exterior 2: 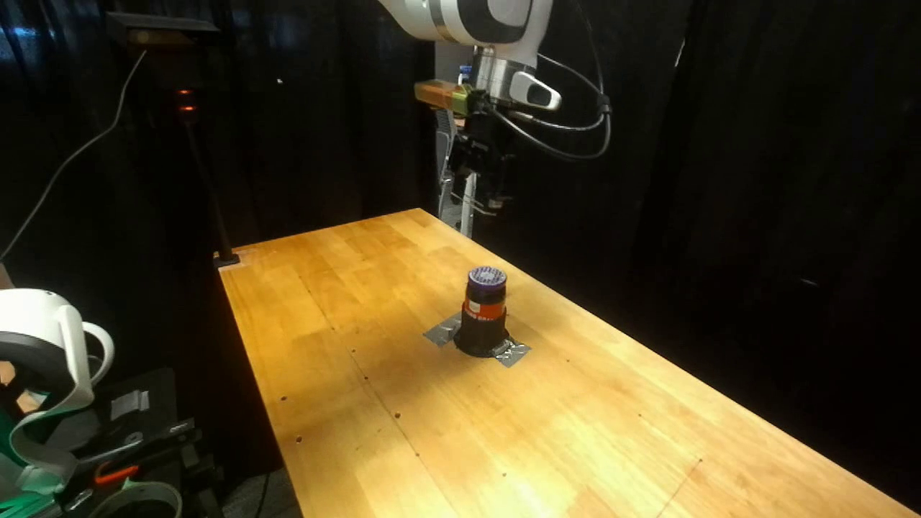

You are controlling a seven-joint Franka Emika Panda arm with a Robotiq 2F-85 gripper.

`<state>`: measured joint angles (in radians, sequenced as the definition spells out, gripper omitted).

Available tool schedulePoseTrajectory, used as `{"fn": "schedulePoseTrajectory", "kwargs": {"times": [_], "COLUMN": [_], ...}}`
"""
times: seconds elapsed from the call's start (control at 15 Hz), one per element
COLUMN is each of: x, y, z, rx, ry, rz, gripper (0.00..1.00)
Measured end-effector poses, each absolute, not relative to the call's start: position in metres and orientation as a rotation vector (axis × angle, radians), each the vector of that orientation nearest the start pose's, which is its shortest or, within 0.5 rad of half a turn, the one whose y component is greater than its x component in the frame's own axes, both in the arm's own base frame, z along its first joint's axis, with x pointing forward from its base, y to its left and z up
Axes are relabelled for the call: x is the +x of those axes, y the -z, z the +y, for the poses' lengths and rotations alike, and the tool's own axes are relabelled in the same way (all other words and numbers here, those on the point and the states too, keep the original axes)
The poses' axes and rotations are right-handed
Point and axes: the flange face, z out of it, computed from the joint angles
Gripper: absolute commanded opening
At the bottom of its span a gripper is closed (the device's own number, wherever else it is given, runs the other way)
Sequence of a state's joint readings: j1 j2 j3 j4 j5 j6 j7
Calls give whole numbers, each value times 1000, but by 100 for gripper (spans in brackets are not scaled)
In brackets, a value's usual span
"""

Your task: Put the rubber band on the bottom of the cup

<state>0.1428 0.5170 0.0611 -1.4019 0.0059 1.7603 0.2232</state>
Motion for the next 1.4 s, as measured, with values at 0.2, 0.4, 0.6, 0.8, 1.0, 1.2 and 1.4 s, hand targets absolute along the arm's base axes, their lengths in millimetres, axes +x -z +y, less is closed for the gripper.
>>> {"fn": "schedulePoseTrajectory", "kwargs": {"times": [0.2,0.4,0.6,0.8,1.0,1.2,1.4], "x": [708,729,739,743,743,742,739], "y": [-360,-328,-302,-283,-271,-266,-263], "z": [120,112,110,110,109,105,100], "rx": [-3135,-3140,-3142,-3142,-3142,-3140,-3126], "ry": [-251,-255,-274,-301,-325,-350,-381], "rz": [87,112,120,122,125,135,151], "gripper": [100,100,100,100,100,100,100]}}
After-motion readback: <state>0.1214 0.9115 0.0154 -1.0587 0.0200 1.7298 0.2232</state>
